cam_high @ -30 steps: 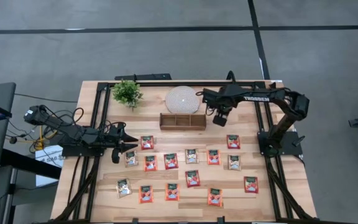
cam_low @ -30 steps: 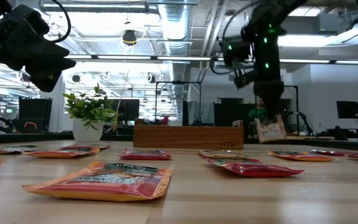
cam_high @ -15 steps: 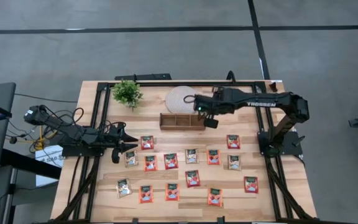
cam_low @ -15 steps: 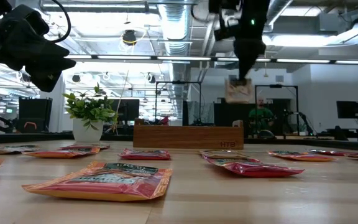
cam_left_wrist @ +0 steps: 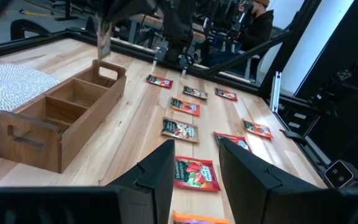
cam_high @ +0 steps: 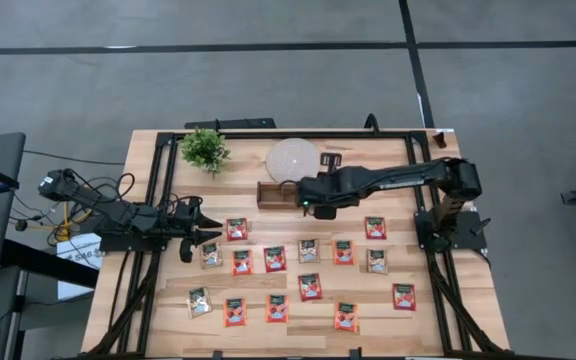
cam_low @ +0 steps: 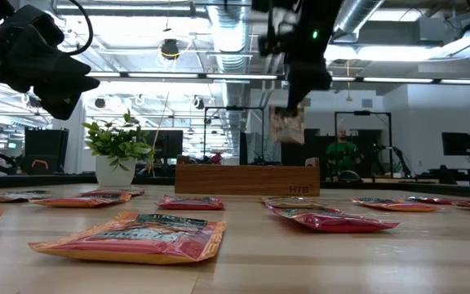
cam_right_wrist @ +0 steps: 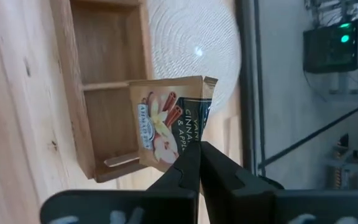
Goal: Pick & Place Tea
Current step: Put the brown tea bag into the right section of the wooden organizer
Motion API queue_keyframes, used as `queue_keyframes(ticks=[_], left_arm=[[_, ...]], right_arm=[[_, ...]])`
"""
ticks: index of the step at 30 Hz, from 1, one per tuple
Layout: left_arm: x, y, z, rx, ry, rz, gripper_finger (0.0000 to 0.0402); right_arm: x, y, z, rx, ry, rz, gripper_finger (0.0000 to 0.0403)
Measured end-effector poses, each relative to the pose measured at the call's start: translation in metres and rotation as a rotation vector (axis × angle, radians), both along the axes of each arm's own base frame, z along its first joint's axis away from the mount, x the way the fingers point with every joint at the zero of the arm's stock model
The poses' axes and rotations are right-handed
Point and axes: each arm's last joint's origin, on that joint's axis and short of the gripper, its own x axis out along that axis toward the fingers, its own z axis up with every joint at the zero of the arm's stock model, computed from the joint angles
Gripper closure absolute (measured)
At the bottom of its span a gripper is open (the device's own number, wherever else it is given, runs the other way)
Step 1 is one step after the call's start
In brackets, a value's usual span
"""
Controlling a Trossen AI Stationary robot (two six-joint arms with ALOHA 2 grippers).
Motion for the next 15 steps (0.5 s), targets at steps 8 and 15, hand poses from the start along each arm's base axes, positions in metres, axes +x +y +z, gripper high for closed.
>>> queue_keyframes(ticks=[8, 15], left_arm=[[0.0, 0.0, 0.0, -0.001, 0.0, 0.0, 0.0284], [0.0, 0.0, 0.0, 0.001, 0.0, -0.001, 0.0284]], right_arm=[[0.009, -0.011, -0.021, 0.001, 0.049, -0.039, 0.0403], [0.009, -0.015, -0.02, 0.008, 0.019, -0.083, 0.0403]])
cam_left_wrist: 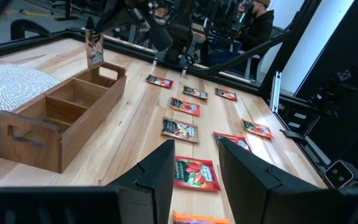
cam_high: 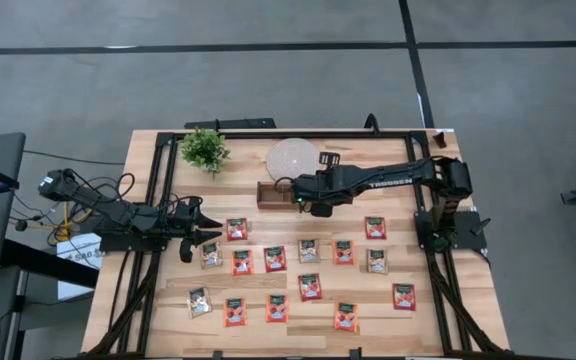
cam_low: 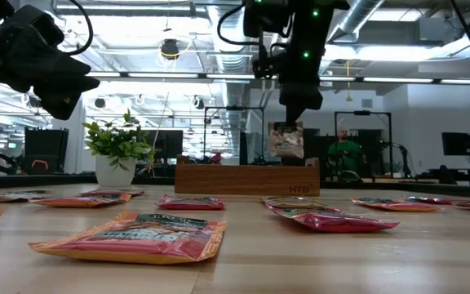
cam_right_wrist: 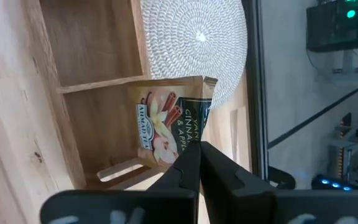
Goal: Pick & Place Tea
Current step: Put the brown tea bag into the right section of the wooden organizer
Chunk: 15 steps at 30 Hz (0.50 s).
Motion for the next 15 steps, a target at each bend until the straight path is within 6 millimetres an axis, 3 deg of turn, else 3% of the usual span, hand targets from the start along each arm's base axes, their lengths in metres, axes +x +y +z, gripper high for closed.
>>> queue_keyframes(ticks=[7, 15], left_arm=[[0.0, 0.0, 0.0, 0.004, 0.001, 0.0, 0.0284], [0.0, 0.0, -0.001, 0.008, 0.008, 0.0, 0.0284]], right_arm=[[-0.005, 0.003, -0.017, 0.026, 0.009, -0.024, 0.0403], [-0.005, 0.004, -0.02, 0.011, -0.018, -0.034, 0.0403]])
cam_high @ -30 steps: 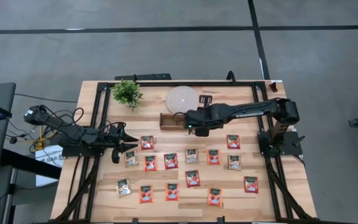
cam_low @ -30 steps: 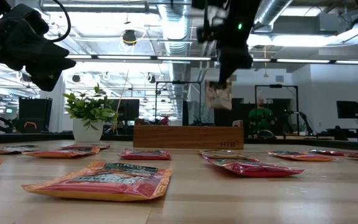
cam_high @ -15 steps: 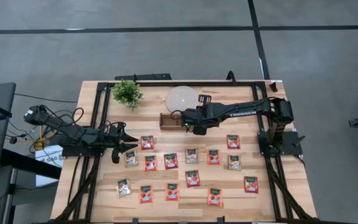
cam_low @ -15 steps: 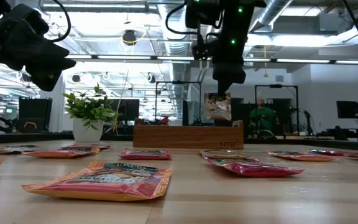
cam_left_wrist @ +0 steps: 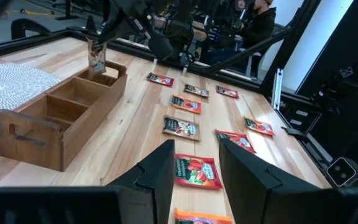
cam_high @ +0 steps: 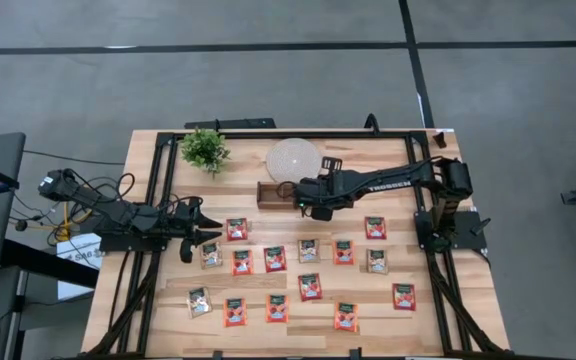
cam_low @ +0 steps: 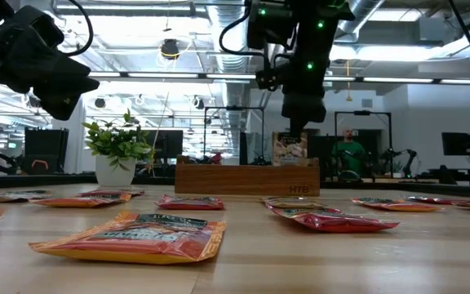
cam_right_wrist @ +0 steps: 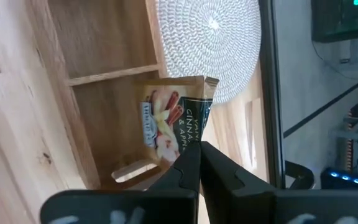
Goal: Pick & Place Tea
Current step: Put the brown tea bag into the right section of the wooden organizer
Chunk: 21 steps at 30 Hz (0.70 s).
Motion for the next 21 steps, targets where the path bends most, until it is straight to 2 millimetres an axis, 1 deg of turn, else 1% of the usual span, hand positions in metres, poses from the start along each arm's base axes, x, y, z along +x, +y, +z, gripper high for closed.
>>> queue_keyframes(ticks=[6, 10, 14, 21], left_arm=[[0.0, 0.0, 0.0, 0.0, 0.0, 0.0, 0.0284], [0.0, 0.0, 0.0, 0.0, 0.0, 0.0, 0.0284], [0.0, 0.0, 0.0, -0.001, -0.001, 0.0, 0.0284], [0.0, 0.0, 0.0, -0.001, -0.001, 0.0, 0.0284]], right_arm=[[0.0, -0.003, 0.0, 0.006, -0.003, -0.008, 0.0403], [0.001, -0.005, -0.001, 0.052, -0.011, -0.006, 0.0403], [-0.001, -0.003, -0.01, 0.047, -0.006, 0.011, 0.0403], [-0.001, -0.004, -0.011, 0.044, -0.004, 0.018, 0.0403]])
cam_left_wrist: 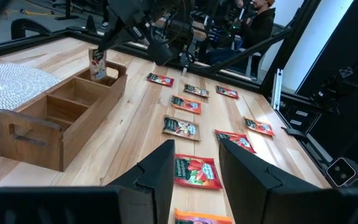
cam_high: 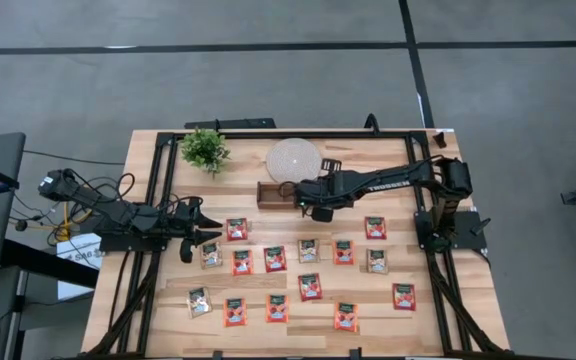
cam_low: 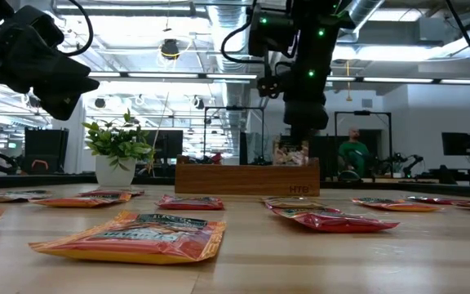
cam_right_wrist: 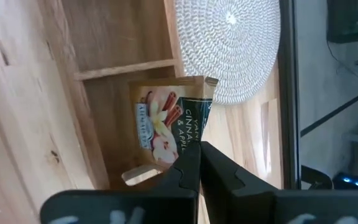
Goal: Pick & Place Tea
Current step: Put the brown tea bag into the right section of the wooden organizer
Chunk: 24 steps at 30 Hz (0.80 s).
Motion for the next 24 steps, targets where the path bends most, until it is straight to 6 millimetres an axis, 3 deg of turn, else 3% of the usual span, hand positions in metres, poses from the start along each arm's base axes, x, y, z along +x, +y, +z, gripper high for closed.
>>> queue_keyframes(ticks=[24], left_arm=[[0.0, 0.0, 0.0, 0.0, 0.0, 0.0, 0.0284]], right_arm=[[0.0, -0.015, -0.001, 0.07, 0.004, 0.013, 0.0403]])
